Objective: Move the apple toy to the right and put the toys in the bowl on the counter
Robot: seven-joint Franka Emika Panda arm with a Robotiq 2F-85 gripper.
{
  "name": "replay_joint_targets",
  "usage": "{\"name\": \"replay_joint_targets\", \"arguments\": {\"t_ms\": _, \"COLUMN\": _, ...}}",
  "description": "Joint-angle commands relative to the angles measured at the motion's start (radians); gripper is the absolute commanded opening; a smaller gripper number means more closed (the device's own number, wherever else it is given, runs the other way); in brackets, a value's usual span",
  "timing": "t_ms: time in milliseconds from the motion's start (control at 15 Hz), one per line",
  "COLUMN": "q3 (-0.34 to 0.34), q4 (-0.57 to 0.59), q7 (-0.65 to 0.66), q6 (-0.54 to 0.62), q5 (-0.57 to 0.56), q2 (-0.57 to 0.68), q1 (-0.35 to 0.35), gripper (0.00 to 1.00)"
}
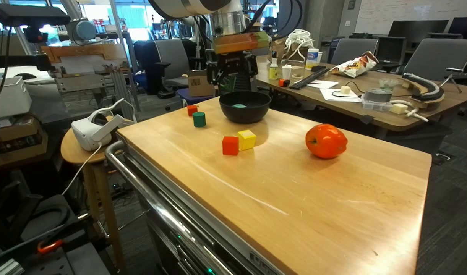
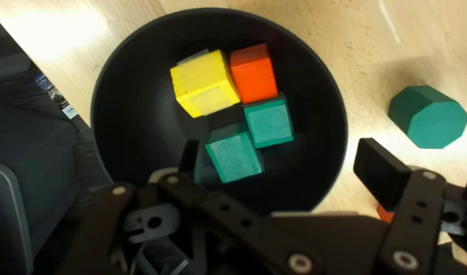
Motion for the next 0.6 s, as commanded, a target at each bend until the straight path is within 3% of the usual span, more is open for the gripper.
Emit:
{"name": "replay_joint_targets", "arguments": {"t_ms": 0, "q3": 0.008, "q4": 0.128, "q7": -0.024, "q6": -0.034, "q5": -0.008, "q2": 0.116, "q1": -0.024, "gripper": 1.0}}
{"name": "replay_joint_targets", "arguments": {"t_ms": 533, "q3": -0.004, "q4": 0.197, "q7": -0.005, "q6": -0.019, "q5": -0.102, "q2": 0.248, "q1": -0.016, "gripper": 1.0}}
